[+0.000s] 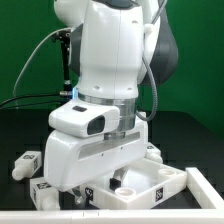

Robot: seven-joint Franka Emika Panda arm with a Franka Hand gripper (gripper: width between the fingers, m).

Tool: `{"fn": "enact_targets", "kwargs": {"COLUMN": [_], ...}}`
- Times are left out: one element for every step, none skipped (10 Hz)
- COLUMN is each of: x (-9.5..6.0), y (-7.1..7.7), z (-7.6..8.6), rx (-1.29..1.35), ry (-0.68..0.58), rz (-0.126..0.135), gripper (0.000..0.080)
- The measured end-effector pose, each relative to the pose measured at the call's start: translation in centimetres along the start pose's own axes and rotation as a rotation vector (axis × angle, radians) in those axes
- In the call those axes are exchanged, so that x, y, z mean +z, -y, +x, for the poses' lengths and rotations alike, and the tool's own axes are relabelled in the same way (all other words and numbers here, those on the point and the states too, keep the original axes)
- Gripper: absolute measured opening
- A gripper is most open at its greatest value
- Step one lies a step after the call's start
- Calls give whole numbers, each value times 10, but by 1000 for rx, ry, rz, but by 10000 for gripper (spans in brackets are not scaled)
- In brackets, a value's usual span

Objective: Assemble square table

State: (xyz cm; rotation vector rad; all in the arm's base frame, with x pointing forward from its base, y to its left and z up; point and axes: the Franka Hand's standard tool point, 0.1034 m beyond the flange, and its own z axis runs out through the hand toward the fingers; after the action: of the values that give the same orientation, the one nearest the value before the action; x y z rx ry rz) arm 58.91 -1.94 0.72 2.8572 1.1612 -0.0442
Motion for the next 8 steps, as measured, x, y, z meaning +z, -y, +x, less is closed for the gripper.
{"fn": "enact_targets", "kwargs": {"x": [0,0,0,0,0,0,0,0], "y": [0,0,0,0,0,0,0,0], "z": [0,0,0,0,0,0,0,1], "rx": [-5,-5,-5,-5,-5,-5,-5,-5], "ry": [0,0,0,0,0,0,-1,-1], "rz": [0,0,0,0,0,0,0,0], "gripper": [650,530,530,396,205,205,77,54]}}
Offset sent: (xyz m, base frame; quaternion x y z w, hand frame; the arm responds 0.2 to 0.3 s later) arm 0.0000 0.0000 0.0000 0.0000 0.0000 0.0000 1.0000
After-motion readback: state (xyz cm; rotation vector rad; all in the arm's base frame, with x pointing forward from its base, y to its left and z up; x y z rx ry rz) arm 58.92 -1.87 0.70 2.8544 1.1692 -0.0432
